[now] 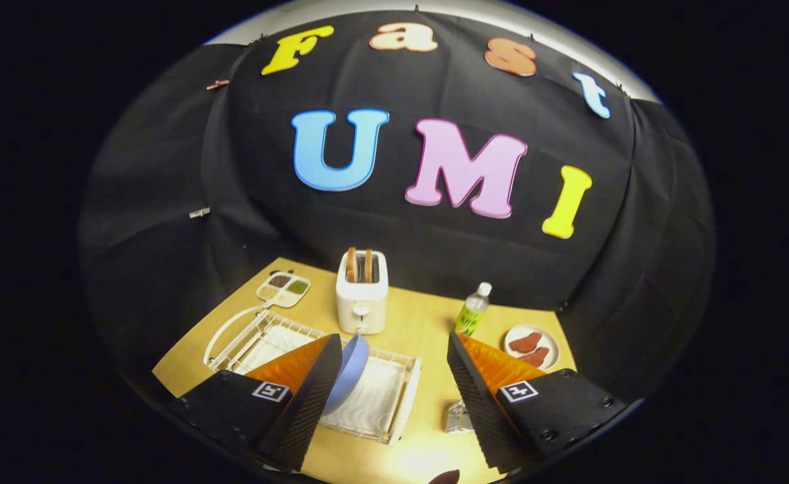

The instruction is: Take the plate from the dish rack, then take the spoon from the basket and place it into the plate.

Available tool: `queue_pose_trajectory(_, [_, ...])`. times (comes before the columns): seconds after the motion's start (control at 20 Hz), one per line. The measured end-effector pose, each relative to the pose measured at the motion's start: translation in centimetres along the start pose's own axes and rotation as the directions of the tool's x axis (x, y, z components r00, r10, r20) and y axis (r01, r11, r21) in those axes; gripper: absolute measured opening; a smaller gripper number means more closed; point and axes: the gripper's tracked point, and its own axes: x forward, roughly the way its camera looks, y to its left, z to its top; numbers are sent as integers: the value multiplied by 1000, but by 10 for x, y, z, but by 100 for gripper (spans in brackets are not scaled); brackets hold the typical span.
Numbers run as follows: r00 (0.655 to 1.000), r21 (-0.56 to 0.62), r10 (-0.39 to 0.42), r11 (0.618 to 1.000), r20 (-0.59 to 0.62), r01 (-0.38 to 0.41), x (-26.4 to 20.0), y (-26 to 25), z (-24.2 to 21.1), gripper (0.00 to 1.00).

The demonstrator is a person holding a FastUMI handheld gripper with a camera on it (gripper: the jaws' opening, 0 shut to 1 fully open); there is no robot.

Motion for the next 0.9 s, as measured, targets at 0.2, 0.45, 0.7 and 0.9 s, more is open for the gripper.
queue_pose_trajectory(0.2, [978,73,18,997,-207,-3,57,25,-45,94])
queue_pose_trajectory(0.45, [905,99,-34,992,-423,84,107,38,-111,79])
queue_pose_trajectory(0.7, [848,68,-106,984,-520,164,132,43,-150,38])
queue_pose_trajectory(0.9, [834,84,-127,976,-537,203,132,46,-142,33])
